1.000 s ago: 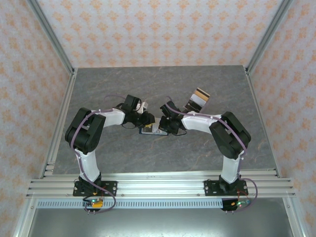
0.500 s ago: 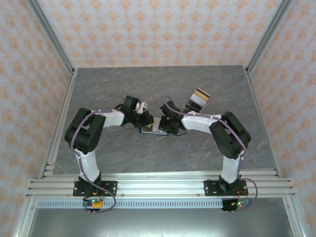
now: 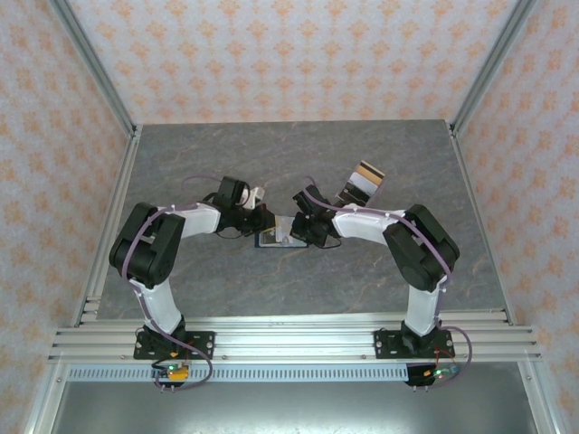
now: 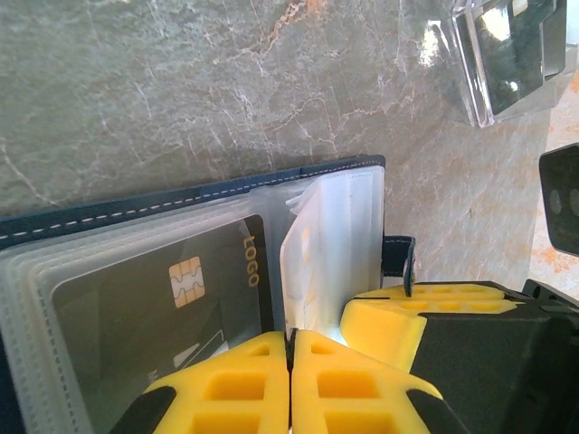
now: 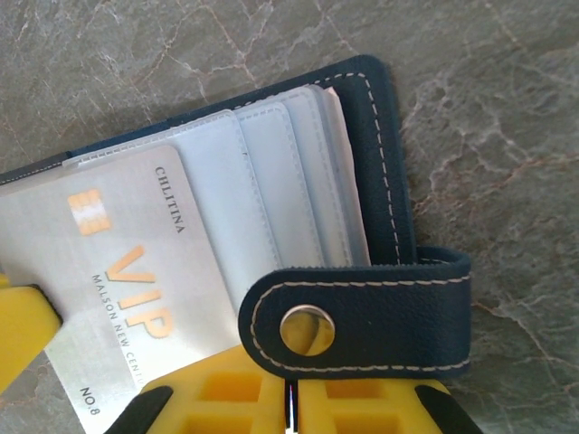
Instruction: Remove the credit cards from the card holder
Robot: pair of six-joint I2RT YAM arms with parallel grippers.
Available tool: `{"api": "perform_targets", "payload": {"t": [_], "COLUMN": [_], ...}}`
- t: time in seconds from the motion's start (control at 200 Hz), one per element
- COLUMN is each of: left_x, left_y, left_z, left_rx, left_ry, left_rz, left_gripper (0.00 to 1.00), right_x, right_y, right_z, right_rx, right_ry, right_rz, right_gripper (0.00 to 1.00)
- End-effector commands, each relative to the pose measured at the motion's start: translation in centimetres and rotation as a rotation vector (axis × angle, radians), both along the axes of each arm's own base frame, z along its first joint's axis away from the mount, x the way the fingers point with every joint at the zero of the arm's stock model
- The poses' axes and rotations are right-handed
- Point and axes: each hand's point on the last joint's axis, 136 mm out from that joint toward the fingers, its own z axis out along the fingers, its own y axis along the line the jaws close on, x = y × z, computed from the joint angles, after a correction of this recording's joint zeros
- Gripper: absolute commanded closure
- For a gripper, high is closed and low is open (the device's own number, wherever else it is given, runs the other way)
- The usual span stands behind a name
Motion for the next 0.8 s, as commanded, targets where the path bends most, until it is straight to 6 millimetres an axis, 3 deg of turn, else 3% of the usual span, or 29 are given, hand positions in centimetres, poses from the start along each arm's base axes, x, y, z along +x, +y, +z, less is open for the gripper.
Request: {"api": "perform_targets", "payload": {"t": [0.0, 0.28, 0.44, 0.566, 0.676, 0.791], "left_x": [-0.1, -0.7, -0.7, -0.7, -0.6, -0.3], "left_y": [0.5, 2.3, 3.7, 5.3, 5.8, 5.4], "left_z": [0.6, 0.7, 3.3, 5.9, 8.9, 12.5], "left_rx": [0.008, 0.093, 0.144, 0.228, 0.231, 0.157], "left_ry": [-0.034, -0.040, -0.106, -0.175, -0.239, -0.297], "left_rz": [-0.008, 0.000, 0.040, 0.077, 0.114, 0.152], "left_gripper": [0.93, 0.97, 0.99, 1.00, 1.00, 1.00], "right_x": [-1.8, -1.4, -0.6, 0.2, 0.9, 1.6], "right_y": [-2.6, -2.4, -1.5, -0.2, 0.5, 0.8], "right_z": [-3.2, -2.3, 0.0, 3.7, 8.4, 13.4], "right_rx": [-0.136, -0.118, -0.057, 0.030, 0.132, 0.265], "right_ry": [0.099, 0.078, 0.030, -0.053, -0.159, -0.283], "right_rz": [-0.031, -0.025, 0.007, 0.054, 0.092, 0.132], "right_gripper": [0.89, 0.89, 0.87, 0.80, 0.70, 0.51]}}
